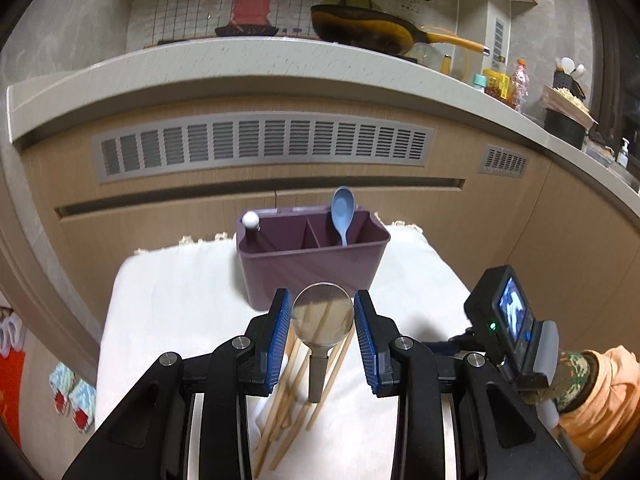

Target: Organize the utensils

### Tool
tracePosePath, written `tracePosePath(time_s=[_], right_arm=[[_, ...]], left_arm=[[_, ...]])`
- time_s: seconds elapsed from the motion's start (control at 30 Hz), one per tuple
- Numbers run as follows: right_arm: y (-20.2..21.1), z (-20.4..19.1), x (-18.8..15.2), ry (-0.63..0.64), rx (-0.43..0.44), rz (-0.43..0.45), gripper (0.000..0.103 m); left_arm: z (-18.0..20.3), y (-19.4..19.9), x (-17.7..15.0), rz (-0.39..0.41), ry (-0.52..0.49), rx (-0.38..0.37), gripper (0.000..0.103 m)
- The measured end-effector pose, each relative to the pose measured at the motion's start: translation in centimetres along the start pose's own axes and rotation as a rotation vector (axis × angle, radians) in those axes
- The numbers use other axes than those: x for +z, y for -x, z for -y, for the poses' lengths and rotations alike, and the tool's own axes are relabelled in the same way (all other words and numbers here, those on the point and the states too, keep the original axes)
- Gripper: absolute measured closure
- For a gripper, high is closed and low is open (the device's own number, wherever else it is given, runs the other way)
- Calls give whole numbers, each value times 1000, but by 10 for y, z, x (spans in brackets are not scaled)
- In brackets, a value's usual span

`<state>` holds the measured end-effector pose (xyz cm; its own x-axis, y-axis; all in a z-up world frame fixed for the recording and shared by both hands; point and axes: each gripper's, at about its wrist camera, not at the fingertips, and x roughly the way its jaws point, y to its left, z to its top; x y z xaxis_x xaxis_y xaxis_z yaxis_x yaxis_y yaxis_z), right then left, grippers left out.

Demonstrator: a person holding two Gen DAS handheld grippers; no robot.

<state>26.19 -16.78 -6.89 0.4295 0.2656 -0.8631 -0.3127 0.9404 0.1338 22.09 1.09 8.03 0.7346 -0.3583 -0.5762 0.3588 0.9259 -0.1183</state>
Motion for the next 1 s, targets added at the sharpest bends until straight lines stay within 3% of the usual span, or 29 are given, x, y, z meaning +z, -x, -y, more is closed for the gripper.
tracePosePath(time_s=[0.13, 0.27, 0.4, 0.5, 0.7, 0.83, 1.0], right_arm=[[17, 1, -5, -5, 18, 28, 91], [62, 2, -3, -30, 61, 134, 91], [127, -1, 14, -36, 91, 315, 91], [177, -7, 39, -14, 96, 460, 91], [262, -9, 114, 3, 43, 781, 91], [269, -3, 144, -27, 58, 904, 91], [233, 7, 167, -69, 55, 934, 91]], left_arm=[[-1, 0, -7, -14, 11, -1, 70], [1, 8, -5, 2, 16, -6, 70], [6, 25, 18, 61, 5, -27, 70], [12, 42, 56, 145, -30, -22, 70], [17, 59, 129, 289, -66, -2, 70], [13, 47, 154, 311, -67, -1, 70], [-1, 19, 163, 286, -45, -17, 69]])
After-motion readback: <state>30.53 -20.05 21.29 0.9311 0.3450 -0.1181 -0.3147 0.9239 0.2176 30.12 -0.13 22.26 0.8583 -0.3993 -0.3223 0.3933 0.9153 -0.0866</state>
